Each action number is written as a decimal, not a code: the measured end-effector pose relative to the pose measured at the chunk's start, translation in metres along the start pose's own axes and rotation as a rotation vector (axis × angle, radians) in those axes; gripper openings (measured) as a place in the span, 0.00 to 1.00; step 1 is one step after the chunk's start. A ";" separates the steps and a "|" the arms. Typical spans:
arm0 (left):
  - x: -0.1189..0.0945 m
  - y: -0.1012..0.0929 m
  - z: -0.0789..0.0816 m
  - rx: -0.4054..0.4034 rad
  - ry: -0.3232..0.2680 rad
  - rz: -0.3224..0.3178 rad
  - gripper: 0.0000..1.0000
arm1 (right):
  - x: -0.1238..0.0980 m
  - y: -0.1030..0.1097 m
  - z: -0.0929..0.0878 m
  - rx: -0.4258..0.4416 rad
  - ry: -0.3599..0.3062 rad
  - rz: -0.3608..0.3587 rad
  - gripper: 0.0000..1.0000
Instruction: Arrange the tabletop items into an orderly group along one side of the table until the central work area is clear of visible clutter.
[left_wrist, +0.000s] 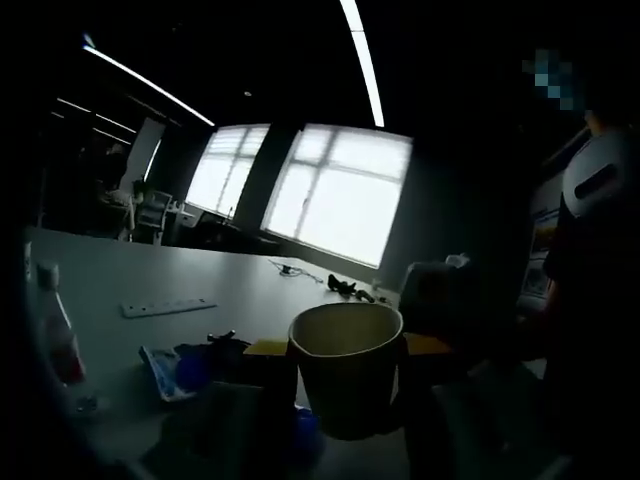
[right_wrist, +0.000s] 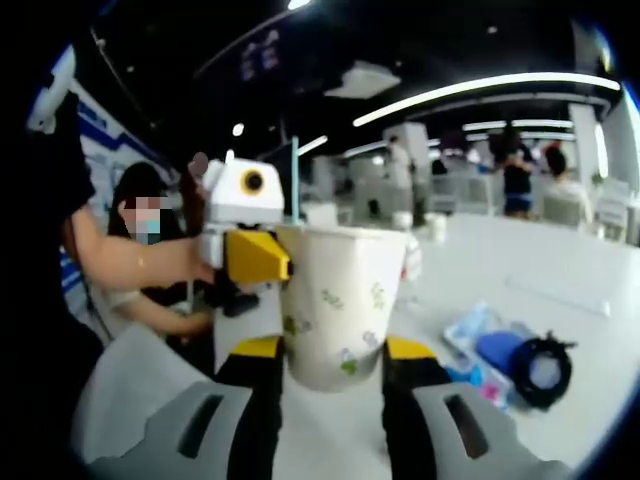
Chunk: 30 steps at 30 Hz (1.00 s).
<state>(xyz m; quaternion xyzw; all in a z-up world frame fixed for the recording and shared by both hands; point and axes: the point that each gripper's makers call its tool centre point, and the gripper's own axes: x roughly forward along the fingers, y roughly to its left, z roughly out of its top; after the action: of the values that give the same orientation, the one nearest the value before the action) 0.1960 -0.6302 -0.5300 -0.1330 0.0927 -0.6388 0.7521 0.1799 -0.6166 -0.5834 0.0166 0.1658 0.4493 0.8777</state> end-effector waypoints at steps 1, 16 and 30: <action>0.000 -0.001 0.000 0.007 0.002 0.001 0.38 | 0.000 -0.001 0.001 0.001 -0.002 -0.003 0.37; -0.003 0.017 0.012 0.090 -0.017 0.106 0.37 | -0.003 -0.015 -0.001 0.048 -0.002 -0.080 0.83; -0.012 0.055 0.018 0.152 -0.045 0.300 0.38 | -0.009 -0.028 -0.005 0.062 -0.013 -0.136 1.00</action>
<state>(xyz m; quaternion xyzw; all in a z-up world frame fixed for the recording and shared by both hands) 0.2512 -0.6089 -0.5311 -0.0745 0.0459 -0.5216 0.8487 0.1954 -0.6404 -0.5903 0.0354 0.1748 0.3833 0.9062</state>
